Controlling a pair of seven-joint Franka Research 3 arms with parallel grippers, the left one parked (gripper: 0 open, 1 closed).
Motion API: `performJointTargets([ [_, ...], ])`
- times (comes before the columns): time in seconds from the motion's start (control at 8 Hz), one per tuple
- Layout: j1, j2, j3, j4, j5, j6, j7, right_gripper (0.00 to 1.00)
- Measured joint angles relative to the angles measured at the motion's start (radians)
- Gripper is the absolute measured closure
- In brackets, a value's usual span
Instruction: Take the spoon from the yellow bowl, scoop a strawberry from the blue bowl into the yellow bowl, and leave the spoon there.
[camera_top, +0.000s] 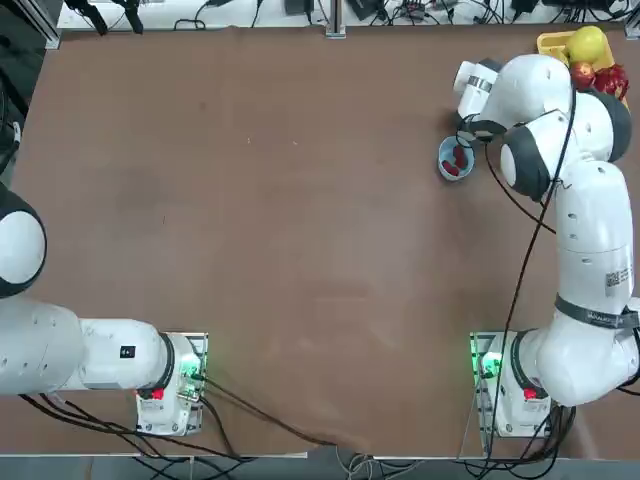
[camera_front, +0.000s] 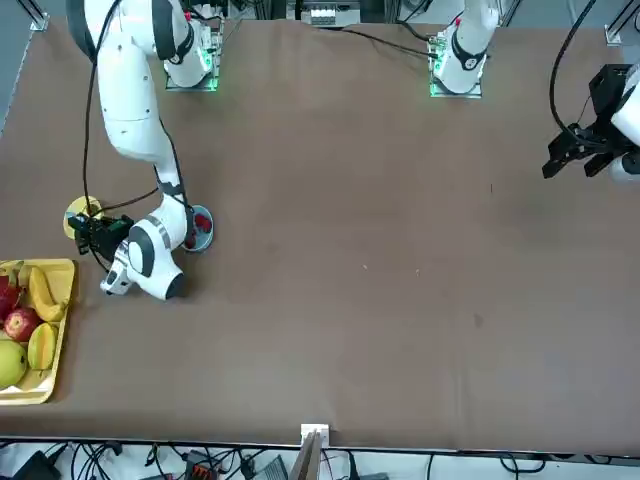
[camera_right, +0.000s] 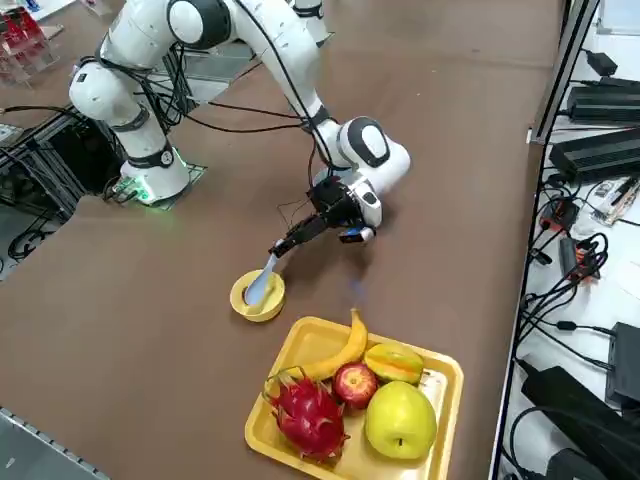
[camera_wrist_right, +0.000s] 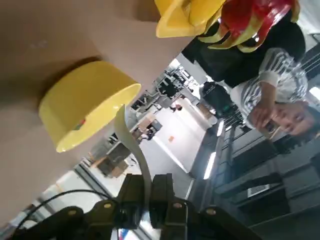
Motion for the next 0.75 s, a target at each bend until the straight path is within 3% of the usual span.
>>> performJointTargets([
  [0.5,0.002,0.035,0.009,0.0,0.045,0.046,0.308,0.89],
  [0.75,0.002,0.062,0.009,0.0,0.042,0.079,0.383,0.89],
])
